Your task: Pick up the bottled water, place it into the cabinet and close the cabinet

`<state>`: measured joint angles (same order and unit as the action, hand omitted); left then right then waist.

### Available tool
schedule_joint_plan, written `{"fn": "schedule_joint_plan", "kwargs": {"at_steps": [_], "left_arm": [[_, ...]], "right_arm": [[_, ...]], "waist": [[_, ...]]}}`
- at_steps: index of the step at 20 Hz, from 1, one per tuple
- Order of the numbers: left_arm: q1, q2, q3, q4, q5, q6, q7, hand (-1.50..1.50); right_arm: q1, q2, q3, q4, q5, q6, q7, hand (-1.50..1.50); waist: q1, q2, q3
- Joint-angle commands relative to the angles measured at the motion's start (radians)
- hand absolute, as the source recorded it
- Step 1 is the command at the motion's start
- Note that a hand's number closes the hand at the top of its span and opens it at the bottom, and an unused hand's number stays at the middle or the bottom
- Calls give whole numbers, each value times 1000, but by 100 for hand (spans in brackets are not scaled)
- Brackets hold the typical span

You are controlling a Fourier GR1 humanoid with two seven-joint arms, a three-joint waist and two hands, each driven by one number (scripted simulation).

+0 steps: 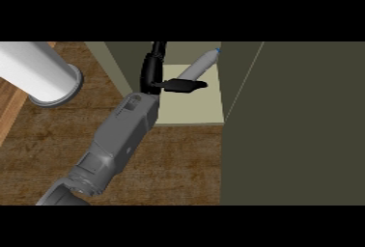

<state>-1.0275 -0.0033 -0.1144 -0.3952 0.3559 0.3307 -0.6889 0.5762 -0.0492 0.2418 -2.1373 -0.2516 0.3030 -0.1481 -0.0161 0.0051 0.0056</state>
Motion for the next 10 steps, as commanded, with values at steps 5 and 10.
{"fn": "schedule_joint_plan", "kwargs": {"at_steps": [5,10], "left_arm": [[256,6,-42,-274,52,-37,47,-150],[364,50,-112,-505,86,-51,152,-150]], "right_arm": [[26,-12,-24,20,-25,11,-20,-150],[24,9,-10,5,6,-35,10,-150]], "waist": [[56,-23,-5],[80,-30,-5]]}}
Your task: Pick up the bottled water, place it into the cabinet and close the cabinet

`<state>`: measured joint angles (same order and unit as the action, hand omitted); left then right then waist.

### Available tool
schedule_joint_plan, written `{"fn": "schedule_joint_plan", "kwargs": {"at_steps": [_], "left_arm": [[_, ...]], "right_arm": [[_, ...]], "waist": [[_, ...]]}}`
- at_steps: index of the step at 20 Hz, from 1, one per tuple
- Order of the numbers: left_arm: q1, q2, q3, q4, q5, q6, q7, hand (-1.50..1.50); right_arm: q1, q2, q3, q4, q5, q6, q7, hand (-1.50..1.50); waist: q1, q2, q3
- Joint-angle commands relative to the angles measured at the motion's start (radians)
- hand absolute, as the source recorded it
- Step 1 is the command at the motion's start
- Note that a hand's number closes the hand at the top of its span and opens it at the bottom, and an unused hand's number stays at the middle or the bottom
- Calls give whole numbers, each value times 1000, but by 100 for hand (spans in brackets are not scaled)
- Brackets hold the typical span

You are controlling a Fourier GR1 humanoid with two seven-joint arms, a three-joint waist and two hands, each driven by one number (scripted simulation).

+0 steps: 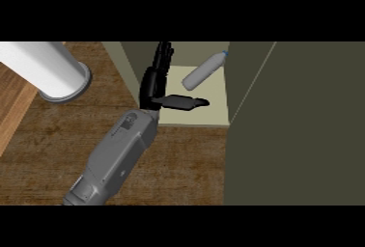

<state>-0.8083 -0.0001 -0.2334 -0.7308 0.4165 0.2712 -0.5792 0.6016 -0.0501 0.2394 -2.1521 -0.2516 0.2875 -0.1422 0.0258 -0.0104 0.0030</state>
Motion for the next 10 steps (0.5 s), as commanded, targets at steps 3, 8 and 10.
{"fn": "schedule_joint_plan", "kwargs": {"at_steps": [3,8,10], "left_arm": [[244,7,-55,-348,31,68,103,-150],[512,61,-178,-672,-7,96,145,-150],[631,96,-207,-807,-12,110,157,-150]], "right_arm": [[14,6,15,11,11,-4,-9,-150],[-8,6,26,-40,-2,-19,37,-150],[71,9,68,-62,45,-12,-17,-150]], "waist": [[30,-12,-2],[28,-6,-2],[13,-7,-3]]}}
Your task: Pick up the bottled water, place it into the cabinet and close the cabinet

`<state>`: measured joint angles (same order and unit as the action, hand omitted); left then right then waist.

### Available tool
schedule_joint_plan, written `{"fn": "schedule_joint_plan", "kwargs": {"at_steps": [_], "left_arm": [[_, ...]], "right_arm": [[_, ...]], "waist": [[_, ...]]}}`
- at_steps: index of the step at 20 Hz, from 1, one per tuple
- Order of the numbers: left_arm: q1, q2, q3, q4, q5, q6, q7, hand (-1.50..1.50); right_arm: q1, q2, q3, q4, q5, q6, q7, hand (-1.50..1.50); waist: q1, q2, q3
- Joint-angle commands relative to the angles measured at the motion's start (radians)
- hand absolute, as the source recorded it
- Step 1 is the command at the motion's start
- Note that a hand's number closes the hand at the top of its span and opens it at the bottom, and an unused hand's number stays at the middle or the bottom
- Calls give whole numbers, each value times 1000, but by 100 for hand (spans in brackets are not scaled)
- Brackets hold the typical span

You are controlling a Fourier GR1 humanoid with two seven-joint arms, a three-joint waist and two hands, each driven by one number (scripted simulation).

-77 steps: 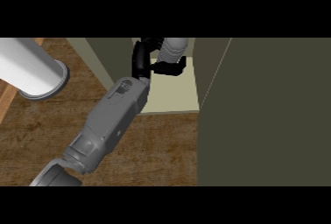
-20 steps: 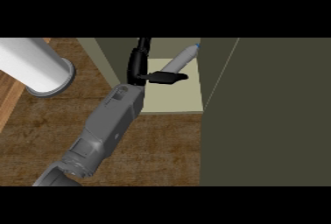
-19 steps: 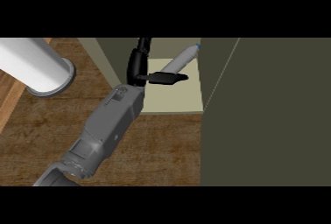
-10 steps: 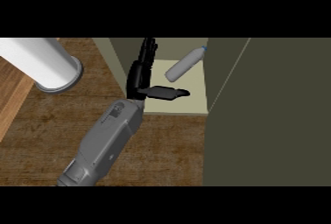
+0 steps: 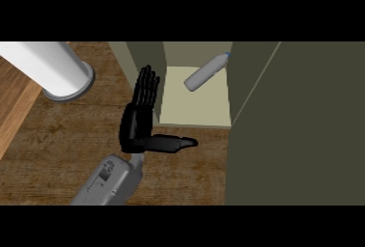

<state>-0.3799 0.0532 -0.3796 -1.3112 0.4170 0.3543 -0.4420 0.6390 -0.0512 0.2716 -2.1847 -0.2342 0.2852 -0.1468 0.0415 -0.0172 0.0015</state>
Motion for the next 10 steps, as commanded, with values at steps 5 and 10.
{"fn": "schedule_joint_plan", "kwargs": {"at_steps": [5,10], "left_arm": [[356,131,-147,-545,-29,68,176,-150],[531,166,-240,-731,-98,114,127,-150]], "right_arm": [[-34,-61,-11,-5,5,57,-3,-150],[-3,-143,59,25,102,141,-4,150]], "waist": [[-21,10,-1],[-26,10,-1]]}}
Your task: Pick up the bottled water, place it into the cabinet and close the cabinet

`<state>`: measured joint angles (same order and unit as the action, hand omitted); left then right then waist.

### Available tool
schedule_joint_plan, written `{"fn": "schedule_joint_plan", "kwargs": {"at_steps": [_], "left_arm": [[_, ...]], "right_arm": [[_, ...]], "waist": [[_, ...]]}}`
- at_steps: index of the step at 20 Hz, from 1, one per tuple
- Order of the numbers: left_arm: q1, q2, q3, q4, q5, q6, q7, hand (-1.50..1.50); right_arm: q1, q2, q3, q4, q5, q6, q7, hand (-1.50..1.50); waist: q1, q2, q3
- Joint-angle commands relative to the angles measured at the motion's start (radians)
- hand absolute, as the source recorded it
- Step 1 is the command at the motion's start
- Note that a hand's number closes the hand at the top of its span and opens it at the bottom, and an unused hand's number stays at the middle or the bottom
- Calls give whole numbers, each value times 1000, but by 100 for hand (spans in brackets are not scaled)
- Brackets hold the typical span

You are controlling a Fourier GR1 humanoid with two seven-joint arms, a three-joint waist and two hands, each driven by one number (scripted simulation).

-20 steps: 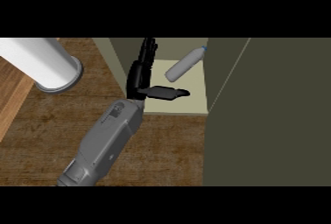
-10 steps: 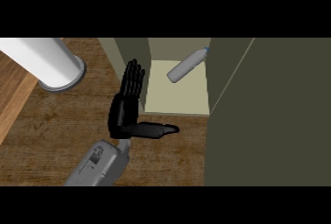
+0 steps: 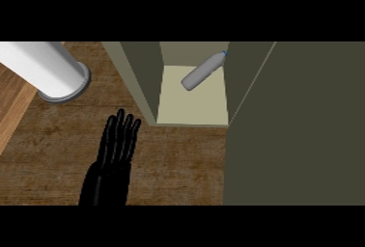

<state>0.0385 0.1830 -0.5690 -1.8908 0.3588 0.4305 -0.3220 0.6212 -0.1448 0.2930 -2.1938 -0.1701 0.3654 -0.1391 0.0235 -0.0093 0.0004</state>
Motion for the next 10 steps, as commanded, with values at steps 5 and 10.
{"fn": "schedule_joint_plan", "kwargs": {"at_steps": [5,10], "left_arm": [[277,132,12,-279,-9,11,-53,-150],[453,232,71,-401,49,-70,-125,-150]], "right_arm": [[11,-113,115,-116,77,108,69,150],[-54,-89,215,-107,139,106,112,150]], "waist": [[-5,4,-1],[8,3,-2]]}}
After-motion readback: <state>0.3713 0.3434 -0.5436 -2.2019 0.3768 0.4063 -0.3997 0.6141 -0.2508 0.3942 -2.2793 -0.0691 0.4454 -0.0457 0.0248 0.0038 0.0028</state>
